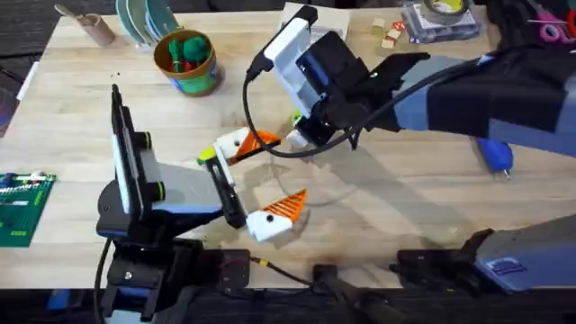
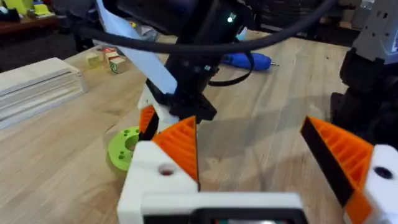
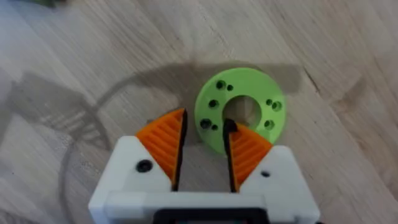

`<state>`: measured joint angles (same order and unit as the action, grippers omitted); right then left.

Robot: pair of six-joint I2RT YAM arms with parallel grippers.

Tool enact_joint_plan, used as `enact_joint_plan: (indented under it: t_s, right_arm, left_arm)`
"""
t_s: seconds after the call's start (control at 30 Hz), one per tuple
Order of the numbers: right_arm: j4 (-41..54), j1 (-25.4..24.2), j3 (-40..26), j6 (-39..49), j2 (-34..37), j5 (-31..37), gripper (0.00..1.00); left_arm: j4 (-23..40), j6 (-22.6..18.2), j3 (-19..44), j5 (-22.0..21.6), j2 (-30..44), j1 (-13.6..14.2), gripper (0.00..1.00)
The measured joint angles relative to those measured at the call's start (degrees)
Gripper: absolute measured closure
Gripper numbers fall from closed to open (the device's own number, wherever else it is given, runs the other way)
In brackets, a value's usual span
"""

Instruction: Pick up the gripper from the table and insert it into the empty holder that is missing its gripper. Then pick up a screw, insert it into the mounting hole, and use the screwdriver to tighten it. Finally, clean up the table by picking up the vegetable and placing it into the bucket.

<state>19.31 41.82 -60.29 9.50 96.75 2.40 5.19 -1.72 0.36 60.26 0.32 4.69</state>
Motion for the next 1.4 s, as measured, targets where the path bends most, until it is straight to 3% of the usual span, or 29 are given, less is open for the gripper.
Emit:
enact_joint_plan:
  t_s: [0.37, 0.53, 1.17, 1.4]
  right_arm:
    - [0.0, 0.0, 0.0, 0.0, 0.1, 0.4, 0.636]
    - [-0.1, 0.0, 0.0, 0.0, 0.9, 0.4, 0.731]
    - [-0.8, 0.0, 0.0, 0.0, 0.9, 0.6, 0.767]
    - [-0.9, 0.0, 0.0, 0.0, 1.0, 0.6, 0.89]
  left_arm:
    - [0.0, 0.0, 0.0, 0.0, 0.0, 0.0, 0.008]
    - [0.0, 0.0, 0.0, 0.0, 0.0, 0.0, 0.008]
    - [0.0, 0.0, 0.0, 0.0, 0.0, 0.0, 0.007]
    - [0.0, 0.0, 0.0, 0.0, 0.0, 0.0, 0.007]
